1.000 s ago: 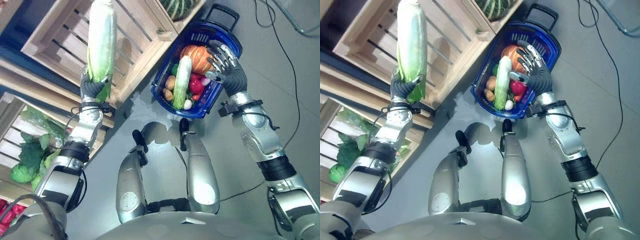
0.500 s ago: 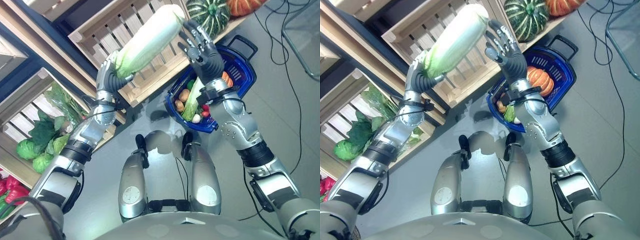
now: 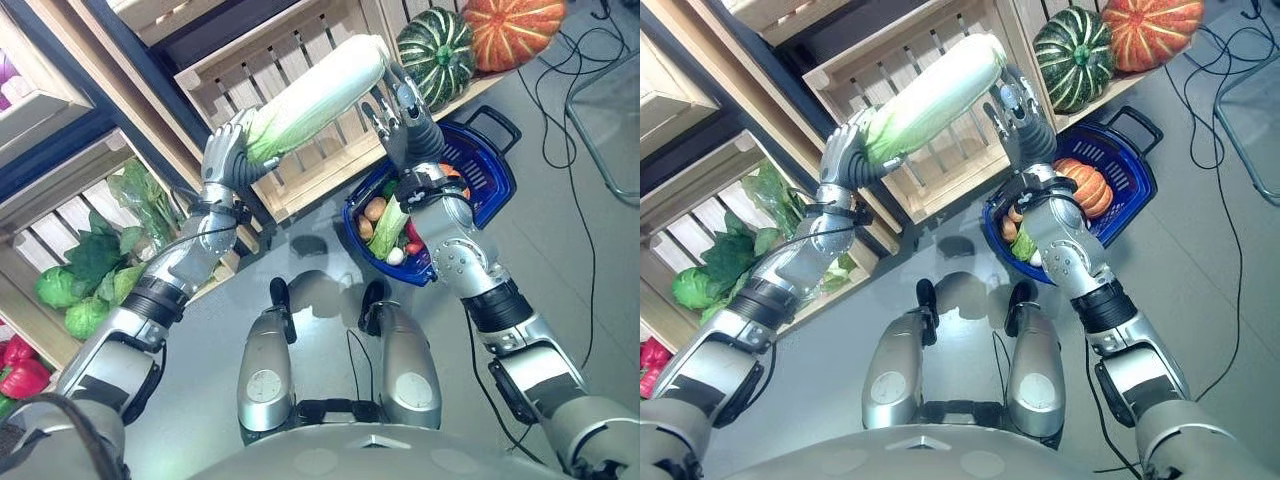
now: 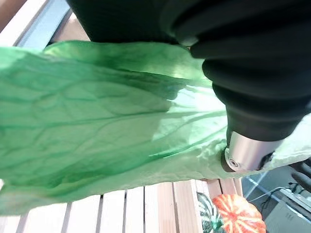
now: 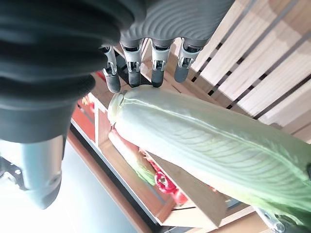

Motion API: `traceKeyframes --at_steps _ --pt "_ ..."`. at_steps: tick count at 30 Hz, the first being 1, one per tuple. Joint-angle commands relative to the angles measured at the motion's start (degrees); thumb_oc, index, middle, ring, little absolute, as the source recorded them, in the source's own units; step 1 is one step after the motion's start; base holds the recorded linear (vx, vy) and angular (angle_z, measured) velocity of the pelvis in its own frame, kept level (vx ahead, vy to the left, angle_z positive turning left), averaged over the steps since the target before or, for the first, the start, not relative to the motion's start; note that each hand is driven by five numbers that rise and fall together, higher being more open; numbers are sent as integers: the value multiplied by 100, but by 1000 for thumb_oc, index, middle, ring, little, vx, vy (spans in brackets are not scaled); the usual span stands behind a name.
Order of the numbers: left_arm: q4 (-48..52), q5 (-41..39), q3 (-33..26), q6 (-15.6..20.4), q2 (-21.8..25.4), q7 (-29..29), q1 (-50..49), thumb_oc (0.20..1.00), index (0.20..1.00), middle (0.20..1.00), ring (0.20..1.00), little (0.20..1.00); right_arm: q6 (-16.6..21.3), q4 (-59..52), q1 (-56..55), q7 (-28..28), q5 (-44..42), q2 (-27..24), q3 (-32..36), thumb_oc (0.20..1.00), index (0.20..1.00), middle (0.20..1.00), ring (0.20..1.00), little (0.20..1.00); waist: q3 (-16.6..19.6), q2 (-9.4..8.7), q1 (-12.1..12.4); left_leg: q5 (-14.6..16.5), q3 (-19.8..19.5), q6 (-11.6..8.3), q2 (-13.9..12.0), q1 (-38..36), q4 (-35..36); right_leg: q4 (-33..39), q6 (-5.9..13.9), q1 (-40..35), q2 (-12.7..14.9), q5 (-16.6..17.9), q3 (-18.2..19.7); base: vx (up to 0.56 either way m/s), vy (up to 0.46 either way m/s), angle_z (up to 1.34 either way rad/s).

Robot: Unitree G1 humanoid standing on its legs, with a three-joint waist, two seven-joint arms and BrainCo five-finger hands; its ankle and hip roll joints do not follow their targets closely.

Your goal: Pick up fruits and vegetables into the basket

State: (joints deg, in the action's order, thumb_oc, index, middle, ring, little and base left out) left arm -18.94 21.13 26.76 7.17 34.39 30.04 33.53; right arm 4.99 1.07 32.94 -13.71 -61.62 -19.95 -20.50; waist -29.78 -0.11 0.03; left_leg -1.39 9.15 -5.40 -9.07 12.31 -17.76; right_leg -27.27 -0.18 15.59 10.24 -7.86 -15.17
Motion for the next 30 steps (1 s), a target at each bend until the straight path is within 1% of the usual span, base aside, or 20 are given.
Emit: traceKeyframes --at_steps 1,3,4,7,8,10,11,12,13,15,16,19,23,26,30 --pt "1121 776 714 391 -73 108 548 200 200 200 200 200 -161 -192 316 -2 -176 605 -414 1000 1000 1000 1000 1000 530 -225 4 755 242 114 21 5 -539 618 409 -402 160 254 101 0 0 0" --pt "1119 589 737 310 -99 48 557 200 200 200 200 200 13 -120 322 -242 125 620 -430 1000 1000 1000 1000 1000 527 -227 9 796 242 105 6 -16 -571 590 416 -420 162 218 110 0 0 0" --pt "1124 348 742 227 -152 -26 541 200 200 200 200 200 128 -58 338 -229 202 621 -440 1000 1000 1000 1000 1000 533 -225 8 793 243 103 5 -31 -556 612 421 -440 163 222 108 0 0 0" --pt "1116 7 739 52 -285 -58 509 200 200 200 200 200 269 -99 379 -232 522 649 -469 1000 1000 1000 1000 1000 539 -225 1 798 244 99 8 -46 -536 646 433 -460 159 226 112 0 0 0" --pt "1100 -31 743 6 -324 -17 508 200 200 200 200 200 296 -135 407 -223 640 649 -478 1000 1000 1000 1000 1000 544 -223 -6 759 240 105 18 -32 -504 672 431 -441 156 260 117 -24 26 -3" --pt "1104 47 698 -19 -388 85 456 200 200 200 200 200 309 -237 445 -303 863 629 -473 1000 1000 1000 1000 1000 529 -216 -10 799 225 98 20 -37 -537 634 447 -435 155 225 139 0 0 0" --pt "1111 74 688 -27 -391 91 455 200 200 200 200 200 294 -263 456 -332 880 622 -472 1000 1000 1000 1000 1000 539 -221 -11 765 226 104 28 -27 -508 667 443 -427 153 258 138 0 0 0" --pt "1126 95 674 -45 -391 94 445 200 200 200 200 200 268 -298 460 -380 881 597 -470 1000 1000 1000 1000 1000 529 -220 -10 804 219 98 25 -43 -535 641 451 -440 155 224 142 0 0 0" --pt "1148 16 654 -69 -384 41 440 200 200 200 200 200 252 -313 468 -400 855 572 -461 1000 1000 1000 1000 1000 542 -224 -11 762 221 104 33 -35 -501 682 447 -436 156 266 140 0 0 0" --pt "1218 -389 586 -201 -408 -131 406 200 200 200 200 200 295 -310 492 -396 906 545 -436 1000 1000 1000 1000 1000 546 -228 -4 756 221 101 32 -47 -488 700 451 -455 151 268 142 0 0 0" --pt "1209 -639 558 -268 -451 -165 355 200 200 200 200 200 323 -322 506 -376 990 536 -424 1000 1000 1000 1000 1000 533 -221 5 799 217 96 22 -80 -509 671 461 -488 153 224 138 0 0 0" --pt "1173 -908 476 -375 -559 -147 257 200 200 200 200 200 344 -424 529 -504 1282 524 -365 1000 1000 1000 1000 1000 565 -216 10 754 215 103 34 -109 -443 734 464 -519 155 264 122 0 0 0" --pt "1127 -1245 290 -502 -611 -5 110 200 200 200 200 200 428 -611 486 -743 1849 414 -216 1000 1000 1000 1000 1000 588 -201 -15 760 217 102 38 -153 -423 751 480 -553 153 267 128 3 9 0" --pt "1031 -1595 83 -546 -636 279 -18 200 200 200 200 200 457 -772 401 -1038 2267 330 -78 1000 1000 1000 1000 1000 621 -174 -66 761 231 108 47 -233 -377 764 497 -585 149 267 171 24 48 -1" --pt "1007 -1891 -257 -530 -630 518 -138 200 200 200 200 200 536 -879 230 -1274 2421 229 203 1000 1000 1000 1000 1000 653 -147 -124 773 260 103 47 -285 -374 778 505 -624 160 264 201 19 38 -3"
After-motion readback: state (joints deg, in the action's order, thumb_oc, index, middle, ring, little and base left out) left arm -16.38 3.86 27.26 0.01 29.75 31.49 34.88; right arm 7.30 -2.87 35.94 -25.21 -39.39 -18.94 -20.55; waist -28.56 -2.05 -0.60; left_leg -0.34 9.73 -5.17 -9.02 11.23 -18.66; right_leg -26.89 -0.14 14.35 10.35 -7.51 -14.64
